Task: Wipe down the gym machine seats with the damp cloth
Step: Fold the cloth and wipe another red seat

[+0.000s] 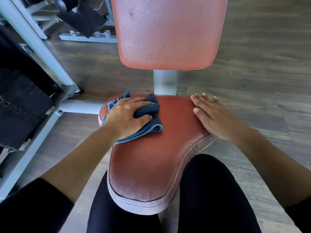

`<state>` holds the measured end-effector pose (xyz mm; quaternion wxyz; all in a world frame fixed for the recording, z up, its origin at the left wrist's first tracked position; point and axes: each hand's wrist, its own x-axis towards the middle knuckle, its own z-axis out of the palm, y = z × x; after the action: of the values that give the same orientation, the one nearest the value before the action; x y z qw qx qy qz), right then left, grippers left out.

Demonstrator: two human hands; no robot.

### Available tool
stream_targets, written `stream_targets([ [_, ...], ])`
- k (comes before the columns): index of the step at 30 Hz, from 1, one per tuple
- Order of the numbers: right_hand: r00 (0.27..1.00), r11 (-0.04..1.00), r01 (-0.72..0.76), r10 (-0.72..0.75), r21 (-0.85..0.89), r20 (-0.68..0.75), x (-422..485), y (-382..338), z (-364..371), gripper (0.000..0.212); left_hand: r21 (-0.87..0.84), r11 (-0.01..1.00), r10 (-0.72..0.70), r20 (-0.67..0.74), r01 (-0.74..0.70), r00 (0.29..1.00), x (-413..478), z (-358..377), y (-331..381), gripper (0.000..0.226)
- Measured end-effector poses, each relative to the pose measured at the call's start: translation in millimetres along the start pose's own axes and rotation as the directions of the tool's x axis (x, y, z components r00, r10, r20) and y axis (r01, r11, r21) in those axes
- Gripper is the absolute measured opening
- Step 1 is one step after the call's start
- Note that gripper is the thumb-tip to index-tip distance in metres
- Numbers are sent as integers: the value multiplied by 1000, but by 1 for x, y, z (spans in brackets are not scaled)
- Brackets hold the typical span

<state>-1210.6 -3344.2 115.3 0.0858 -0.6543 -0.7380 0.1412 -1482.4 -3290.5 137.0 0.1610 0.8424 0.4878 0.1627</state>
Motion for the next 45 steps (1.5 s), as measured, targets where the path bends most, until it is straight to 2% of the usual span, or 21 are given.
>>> stream_targets([
  [5,1000,999,11,-11,37,10,7,3,4,51,-26,995,99,-49,-101,994,-39,5,46,56],
  [10,1000,996,25,-24,83,-19,8,5,5,49,44,991,124,7,-125,992,-58,13,73,55],
  [13,1000,996,30,-29,86,-9,8,5,4,49,32,989,147,13,-147,989,-75,8,72,58],
  [18,1000,998,29,-30,52,4,9,5,4,50,-59,971,226,-70,-231,971,-95,-11,38,49],
  [22,999,998,35,-35,42,4,10,5,5,51,-51,989,130,-122,-137,984,-68,-16,-8,47],
  [25,999,998,46,-45,40,-18,9,4,6,50,-26,986,-164,-171,162,971,-26,-10,-24,58],
  [26,999,998,44,-43,43,-24,10,4,5,50,33,961,-266,-149,273,952,-12,-6,-23,60],
  [27,999,998,42,-41,47,-26,9,3,5,49,122,937,-313,-112,326,943,2,-1,-18,61],
  [29,999,998,39,-38,53,-20,10,3,4,49,237,929,-286,-32,285,958,21,8,0,62],
  [32,999,998,31,-30,62,-14,11,4,4,49,204,970,-149,69,132,986,18,14,20,66],
  [35,1000,997,23,-22,67,-8,10,4,5,50,32,998,55,32,-56,998,-12,4,10,60],
  [37,1000,998,20,-19,61,-9,10,4,5,50,-12,992,126,-27,-127,992,-19,-5,-10,54],
  [38,1000,998,22,-21,57,-10,10,3,5,50,-1,994,109,-44,-109,993,-17,-6,-21,52],
  [42,1000,998,20,-19,61,-20,10,1,4,50,127,983,-124,-77,133,989,21,3,-31,62],
  [45,1000,997,10,-8,75,-21,10,1,4,50,212,969,-126,-17,127,992,43,19,-3,66],
])
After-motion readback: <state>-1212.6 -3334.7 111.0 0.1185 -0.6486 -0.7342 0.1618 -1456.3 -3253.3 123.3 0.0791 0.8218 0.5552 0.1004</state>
